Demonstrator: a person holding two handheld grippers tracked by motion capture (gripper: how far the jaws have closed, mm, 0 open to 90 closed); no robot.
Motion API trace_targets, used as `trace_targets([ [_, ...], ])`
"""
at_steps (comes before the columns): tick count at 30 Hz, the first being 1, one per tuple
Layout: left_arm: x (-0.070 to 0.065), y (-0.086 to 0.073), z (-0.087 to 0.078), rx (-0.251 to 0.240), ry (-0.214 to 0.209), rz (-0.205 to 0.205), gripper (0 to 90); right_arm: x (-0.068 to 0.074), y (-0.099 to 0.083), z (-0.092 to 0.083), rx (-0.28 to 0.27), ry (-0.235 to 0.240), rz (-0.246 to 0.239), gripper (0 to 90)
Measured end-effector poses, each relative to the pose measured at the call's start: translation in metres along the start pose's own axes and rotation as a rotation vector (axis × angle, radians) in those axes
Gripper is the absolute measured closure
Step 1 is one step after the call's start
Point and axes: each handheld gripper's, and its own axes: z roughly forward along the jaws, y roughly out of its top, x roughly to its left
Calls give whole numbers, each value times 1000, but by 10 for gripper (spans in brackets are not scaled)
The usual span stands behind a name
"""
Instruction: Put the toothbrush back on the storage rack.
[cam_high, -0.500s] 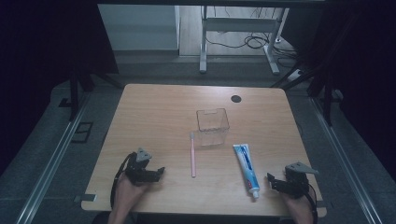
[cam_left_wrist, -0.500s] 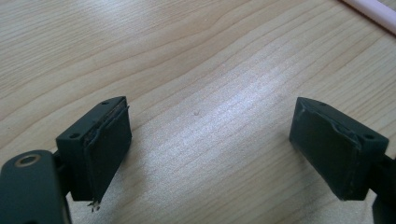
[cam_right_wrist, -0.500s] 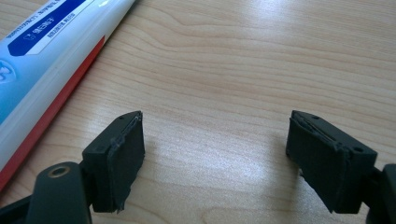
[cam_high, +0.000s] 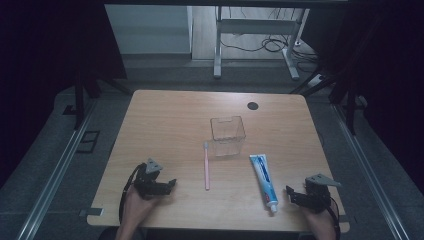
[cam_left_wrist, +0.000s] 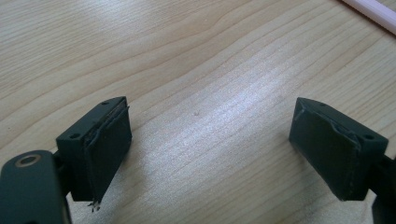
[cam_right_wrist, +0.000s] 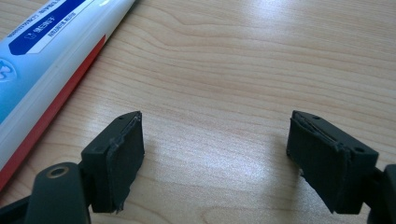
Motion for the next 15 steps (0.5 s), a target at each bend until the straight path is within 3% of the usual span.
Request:
trace_targets([
  [15, 0, 1, -1, 4, 4, -11, 145, 0, -1, -1, 2, 7, -5, 178],
])
